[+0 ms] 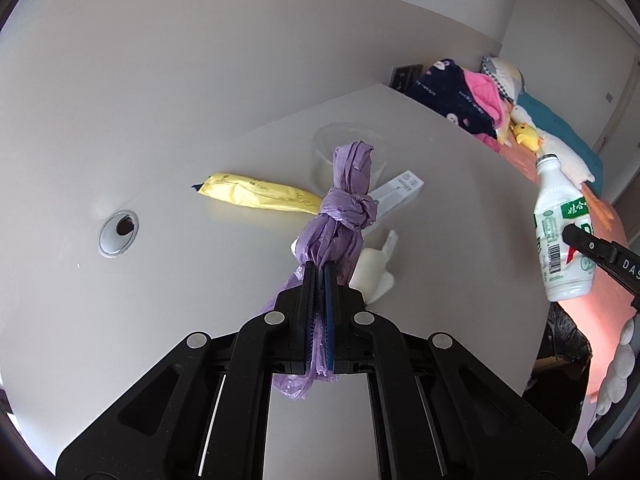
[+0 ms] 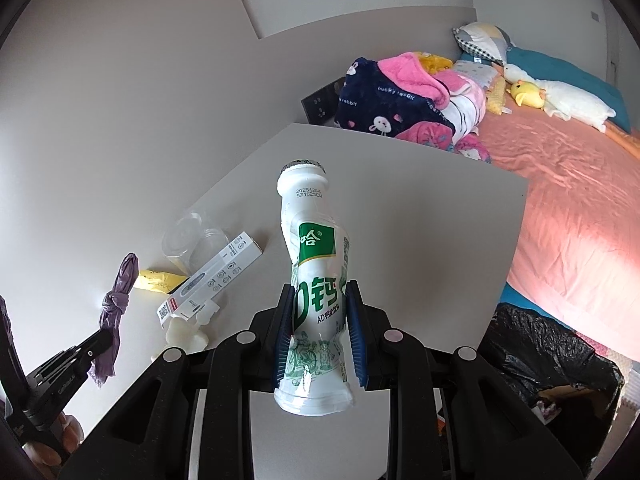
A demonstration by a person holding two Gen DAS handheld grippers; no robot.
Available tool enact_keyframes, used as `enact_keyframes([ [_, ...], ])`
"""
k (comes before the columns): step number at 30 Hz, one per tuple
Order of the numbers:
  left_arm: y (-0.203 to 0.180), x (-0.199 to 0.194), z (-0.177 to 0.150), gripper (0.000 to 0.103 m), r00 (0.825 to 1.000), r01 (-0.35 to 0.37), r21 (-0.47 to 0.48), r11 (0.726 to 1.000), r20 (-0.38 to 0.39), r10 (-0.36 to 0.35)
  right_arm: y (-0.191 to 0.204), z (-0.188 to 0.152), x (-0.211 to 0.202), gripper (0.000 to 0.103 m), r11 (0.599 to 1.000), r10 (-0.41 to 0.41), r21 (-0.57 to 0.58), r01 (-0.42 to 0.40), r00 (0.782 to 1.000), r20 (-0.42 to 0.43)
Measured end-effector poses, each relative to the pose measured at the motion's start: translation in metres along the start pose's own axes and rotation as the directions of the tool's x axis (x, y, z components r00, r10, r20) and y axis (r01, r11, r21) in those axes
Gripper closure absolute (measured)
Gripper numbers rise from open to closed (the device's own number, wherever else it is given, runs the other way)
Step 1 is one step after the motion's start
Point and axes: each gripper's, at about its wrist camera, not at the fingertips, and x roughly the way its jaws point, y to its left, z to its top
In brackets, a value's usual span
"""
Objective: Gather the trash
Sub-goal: 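Carry the purple bag and white bottle with both grippers over the black bag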
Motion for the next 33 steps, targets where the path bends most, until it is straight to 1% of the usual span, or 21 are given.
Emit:
enact_keyframes([
  [7,-0.048,0.003,0.002,0.1,0.997,0.077,0.087,0.993,-0.011,-0.076,-0.024,-0.008,-0.029,0.076,0.999,-0.03,0.028,0.03,0.999,0.031],
  [16,-0.105,0.004,-0.002,0.1,0.985,0.173,0.183,0.968,-0.031,-0.17,-0.063,-0.019,-0.061,0.076,0.993,-0.089,0.078,0.085,0.994,0.057],
  [24,-0.158,0.007,-0.007,0.1,0.967,0.254,0.266,0.93,-0.07,-0.244,-0.097,-0.034,-0.087,0.076,0.983,-0.146,0.125,0.137,0.987,0.068],
  [33,-0.211,0.007,-0.017,0.1,0.941,0.339,0.352,0.873,-0.119,-0.317,-0.13,-0.051,-0.112,0.076,0.96,-0.223,0.189,0.206,0.972,0.071],
])
